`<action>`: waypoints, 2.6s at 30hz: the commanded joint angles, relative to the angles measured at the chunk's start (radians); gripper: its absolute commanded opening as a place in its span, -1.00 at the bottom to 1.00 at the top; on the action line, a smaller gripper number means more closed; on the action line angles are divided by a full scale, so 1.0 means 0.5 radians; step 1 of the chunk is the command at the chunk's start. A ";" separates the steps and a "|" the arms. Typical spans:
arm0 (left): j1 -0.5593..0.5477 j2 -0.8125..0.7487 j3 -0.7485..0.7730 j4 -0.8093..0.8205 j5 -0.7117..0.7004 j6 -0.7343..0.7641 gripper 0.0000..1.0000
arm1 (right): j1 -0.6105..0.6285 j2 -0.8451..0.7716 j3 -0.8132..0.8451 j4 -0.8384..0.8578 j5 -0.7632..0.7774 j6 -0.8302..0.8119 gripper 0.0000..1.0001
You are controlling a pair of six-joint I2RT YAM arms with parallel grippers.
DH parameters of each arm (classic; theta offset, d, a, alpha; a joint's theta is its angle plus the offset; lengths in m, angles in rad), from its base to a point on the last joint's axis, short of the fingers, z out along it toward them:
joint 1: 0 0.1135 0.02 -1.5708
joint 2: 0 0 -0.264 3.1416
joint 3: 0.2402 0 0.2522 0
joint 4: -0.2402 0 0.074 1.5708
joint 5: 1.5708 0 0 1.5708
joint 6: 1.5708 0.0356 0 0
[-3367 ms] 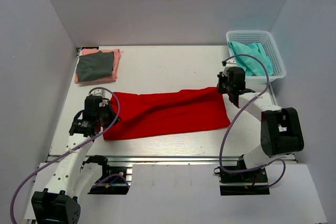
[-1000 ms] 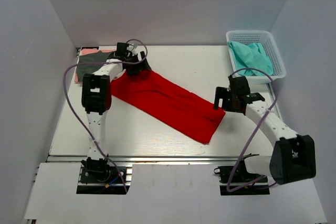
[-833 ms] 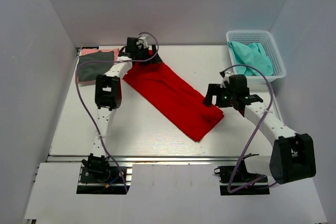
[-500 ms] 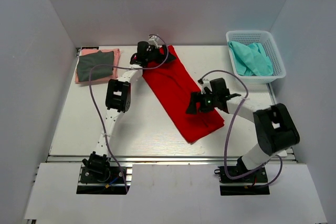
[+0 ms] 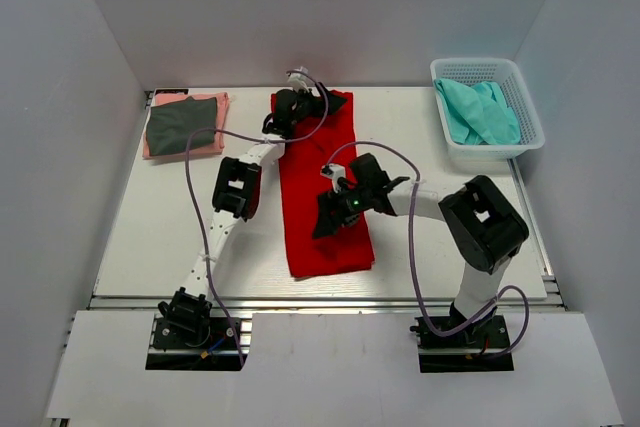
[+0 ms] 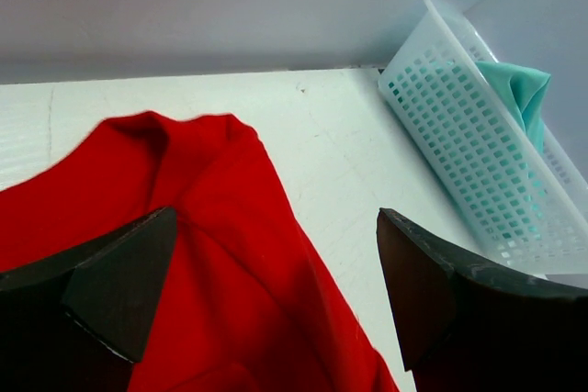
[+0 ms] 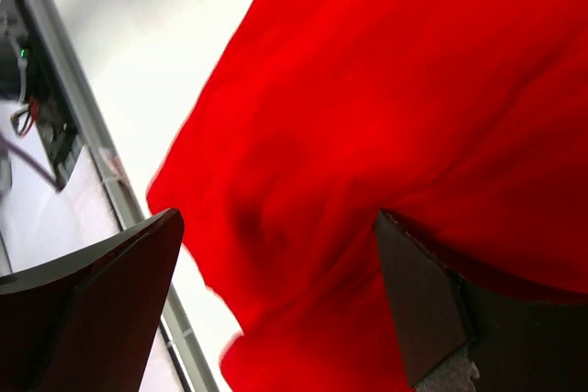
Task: Fold and stack the t-shirts
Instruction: Fold the tshirt
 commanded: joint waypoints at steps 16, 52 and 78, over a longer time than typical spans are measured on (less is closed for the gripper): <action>-0.035 -0.480 -0.210 0.106 0.026 0.224 1.00 | 0.096 -0.464 0.043 -0.101 0.280 -0.078 0.81; -0.468 -3.662 -3.873 -1.846 -0.124 0.326 0.97 | 0.084 -0.854 -0.731 -0.436 0.560 0.422 0.77; -0.692 -3.162 -3.757 -1.616 -0.450 0.311 -0.58 | 0.087 -0.691 -0.669 -0.521 0.711 0.477 -0.62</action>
